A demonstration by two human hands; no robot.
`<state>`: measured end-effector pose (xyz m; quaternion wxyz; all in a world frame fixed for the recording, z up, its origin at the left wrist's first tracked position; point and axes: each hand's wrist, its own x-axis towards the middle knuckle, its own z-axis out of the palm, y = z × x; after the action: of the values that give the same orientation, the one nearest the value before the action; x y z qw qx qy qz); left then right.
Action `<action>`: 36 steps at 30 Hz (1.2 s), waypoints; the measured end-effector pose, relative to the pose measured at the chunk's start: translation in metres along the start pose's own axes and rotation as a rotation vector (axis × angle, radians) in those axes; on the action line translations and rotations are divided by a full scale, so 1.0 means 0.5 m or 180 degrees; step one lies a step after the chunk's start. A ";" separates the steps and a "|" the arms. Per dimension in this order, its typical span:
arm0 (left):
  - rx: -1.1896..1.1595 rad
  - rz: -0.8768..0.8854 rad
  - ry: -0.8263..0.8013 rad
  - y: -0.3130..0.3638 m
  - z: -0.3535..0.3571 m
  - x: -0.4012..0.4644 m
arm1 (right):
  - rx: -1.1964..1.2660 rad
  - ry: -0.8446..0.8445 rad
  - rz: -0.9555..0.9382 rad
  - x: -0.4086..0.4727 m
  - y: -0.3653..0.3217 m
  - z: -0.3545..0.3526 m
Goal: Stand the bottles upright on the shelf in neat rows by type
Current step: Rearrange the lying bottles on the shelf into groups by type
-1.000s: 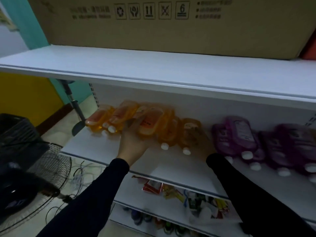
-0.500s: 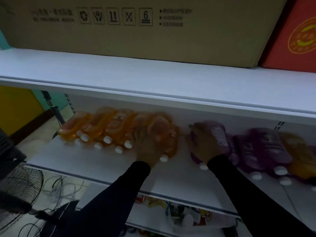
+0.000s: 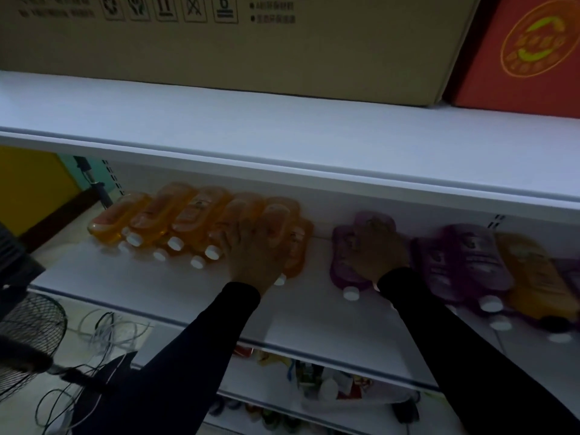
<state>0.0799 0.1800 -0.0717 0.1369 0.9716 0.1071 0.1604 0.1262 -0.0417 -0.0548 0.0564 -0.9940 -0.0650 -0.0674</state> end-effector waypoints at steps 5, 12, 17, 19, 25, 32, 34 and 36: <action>-0.0270 0.0738 0.0268 0.021 -0.041 -0.018 | 0.0739 0.0561 -0.0263 -0.054 0.027 -0.024; -0.0849 0.1361 -0.0051 0.075 -0.054 -0.030 | 0.1092 0.0761 0.0247 -0.210 0.099 -0.081; -0.1056 0.1734 -0.0376 0.173 -0.043 -0.064 | 0.1215 0.0684 0.0890 -0.320 0.177 -0.094; -0.1192 0.2004 -0.0414 0.227 -0.037 -0.084 | 0.1306 0.0792 0.1047 -0.353 0.211 -0.096; -0.1450 0.2411 -0.0969 0.385 -0.008 -0.133 | 0.1101 0.0930 0.1527 -0.399 0.338 -0.095; -0.1066 0.2340 -0.0951 0.517 0.045 -0.159 | 0.1245 0.0581 0.1248 -0.296 0.493 -0.063; -0.1011 0.2198 -0.0971 0.541 0.056 -0.164 | 0.1281 0.0285 0.1186 -0.257 0.515 -0.052; -0.0983 0.2087 -0.0998 0.560 0.063 -0.167 | 0.1377 0.0140 0.1096 -0.230 0.528 -0.043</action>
<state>0.0591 -0.1116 -0.0400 0.2377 0.9350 -0.2566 0.0595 0.0466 -0.3186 -0.0772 0.2794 -0.9536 0.0932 -0.0630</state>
